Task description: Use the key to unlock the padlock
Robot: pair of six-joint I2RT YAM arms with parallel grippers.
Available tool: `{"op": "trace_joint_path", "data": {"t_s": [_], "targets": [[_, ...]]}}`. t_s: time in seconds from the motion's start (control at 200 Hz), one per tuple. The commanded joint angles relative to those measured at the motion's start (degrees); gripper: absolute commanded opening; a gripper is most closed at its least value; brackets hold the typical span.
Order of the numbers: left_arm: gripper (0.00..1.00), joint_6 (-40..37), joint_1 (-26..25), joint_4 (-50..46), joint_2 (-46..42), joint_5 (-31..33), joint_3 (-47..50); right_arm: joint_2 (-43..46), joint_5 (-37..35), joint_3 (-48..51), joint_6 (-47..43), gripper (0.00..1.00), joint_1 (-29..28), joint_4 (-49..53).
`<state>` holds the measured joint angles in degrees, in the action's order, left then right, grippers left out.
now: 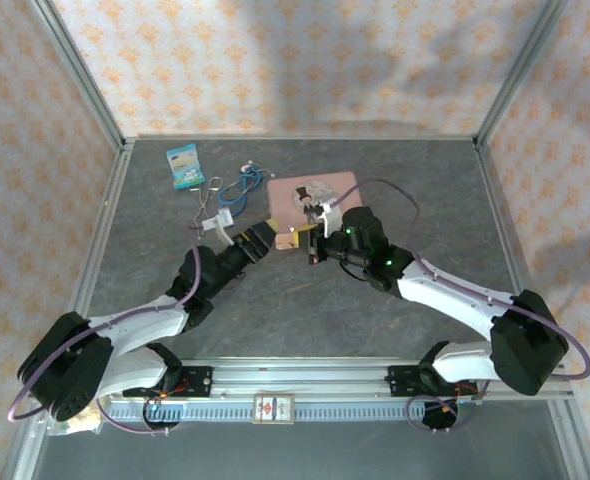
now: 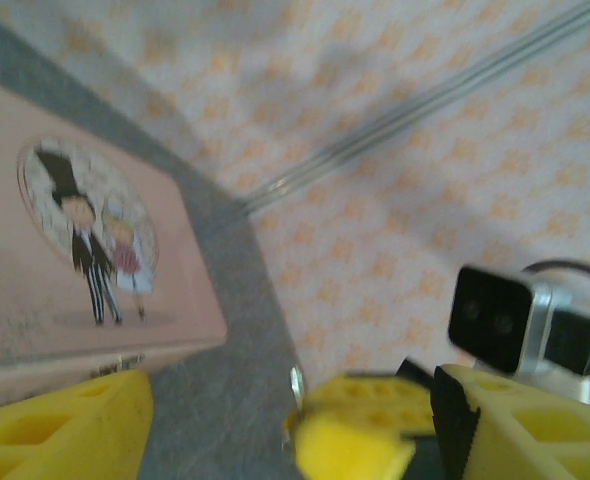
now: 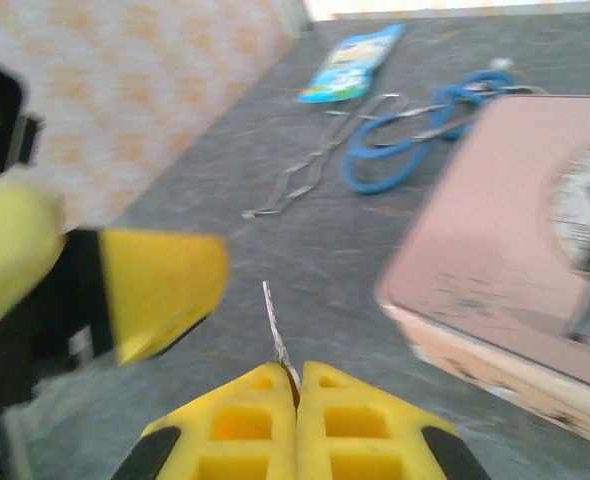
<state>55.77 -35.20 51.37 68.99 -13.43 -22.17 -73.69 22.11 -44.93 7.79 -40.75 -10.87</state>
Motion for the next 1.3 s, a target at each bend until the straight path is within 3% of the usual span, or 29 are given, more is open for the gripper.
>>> {"op": "trace_joint_path", "data": {"t_s": [0.0,0.2,0.5,0.691,0.981,1.186,1.291], "targets": [[0.69,-0.54,-3.58,-8.5,4.68,3.75,-4.28,2.07,-12.12,0.44,0.55,0.0,3.03,7.02],[0.69,4.46,-11.09,-15.36,17.92,11.46,-12.26,5.16,-20.13,4.91,3.16,0.0,7.69,11.06],[0.66,12.31,-17.86,-21.5,36.0,20.6,-25.1,11.78,-20.45,9.84,4.75,0.0,15.93,12.29],[0.6,17.18,-18.87,-23.48,44.41,28.39,-31.42,14.19,-17.69,11.58,4.75,0.0,17.37,10.58],[0.57,19.79,-19.11,-35.09,51.38,42.16,-41.21,15.16,-14.98,13.28,4.7,0.0,17.49,8.79],[0.55,20.0,-18.6,-37.84,55.46,42.92,-46.11,15.07,-13.59,13.9,4.49,0.0,17.55,7.37],[0.45,18.77,-17.85,-38.24,56.51,42.06,-47.38,14.89,-12.58,14.06,4.58,0.0,17.56,6.84]]}}
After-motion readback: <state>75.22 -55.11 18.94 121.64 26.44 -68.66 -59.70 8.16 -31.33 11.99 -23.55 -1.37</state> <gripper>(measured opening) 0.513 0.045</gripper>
